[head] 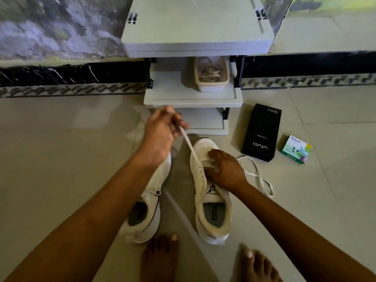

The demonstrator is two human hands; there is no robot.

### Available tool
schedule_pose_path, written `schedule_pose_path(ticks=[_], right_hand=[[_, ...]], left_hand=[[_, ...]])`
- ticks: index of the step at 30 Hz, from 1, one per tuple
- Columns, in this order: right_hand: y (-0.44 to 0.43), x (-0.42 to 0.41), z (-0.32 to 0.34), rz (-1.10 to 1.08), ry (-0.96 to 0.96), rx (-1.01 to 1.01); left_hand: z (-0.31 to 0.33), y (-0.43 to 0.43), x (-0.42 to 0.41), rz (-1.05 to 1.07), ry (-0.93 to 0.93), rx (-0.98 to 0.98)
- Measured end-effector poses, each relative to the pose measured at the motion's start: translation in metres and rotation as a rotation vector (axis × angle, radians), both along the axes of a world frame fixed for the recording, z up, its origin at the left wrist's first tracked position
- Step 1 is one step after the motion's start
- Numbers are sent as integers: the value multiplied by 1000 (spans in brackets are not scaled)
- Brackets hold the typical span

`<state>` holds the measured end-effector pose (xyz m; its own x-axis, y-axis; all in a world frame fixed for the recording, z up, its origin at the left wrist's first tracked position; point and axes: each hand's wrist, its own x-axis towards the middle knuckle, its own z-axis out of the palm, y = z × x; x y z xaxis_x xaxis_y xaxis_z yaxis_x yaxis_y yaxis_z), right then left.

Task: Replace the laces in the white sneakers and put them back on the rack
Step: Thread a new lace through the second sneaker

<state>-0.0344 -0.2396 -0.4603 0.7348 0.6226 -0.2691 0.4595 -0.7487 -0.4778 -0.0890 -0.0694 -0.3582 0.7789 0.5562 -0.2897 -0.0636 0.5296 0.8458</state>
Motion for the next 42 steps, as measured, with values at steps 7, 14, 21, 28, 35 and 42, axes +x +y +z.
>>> schedule_pose_path(ticks=[7,14,21,28,35,42], right_hand=[[-12,12,10,107,257,48],[-13,11,7,98,244,68],[-14,11,-1,74,259,102],[-28,21,-7,-165,250,358],[-49,38,-29,-489,25,-81],[-46,38,-37,-481,111,-188]], left_hand=[[-36,6,-4,-258,626,721],[-62,-24,-8,-590,565,803],[40,30,-5,-227,-142,-56],[-37,14,-20,-928,776,1029],[-60,-4,-16,-995,829,1270],[-52,-8,-11,-746,637,1202]])
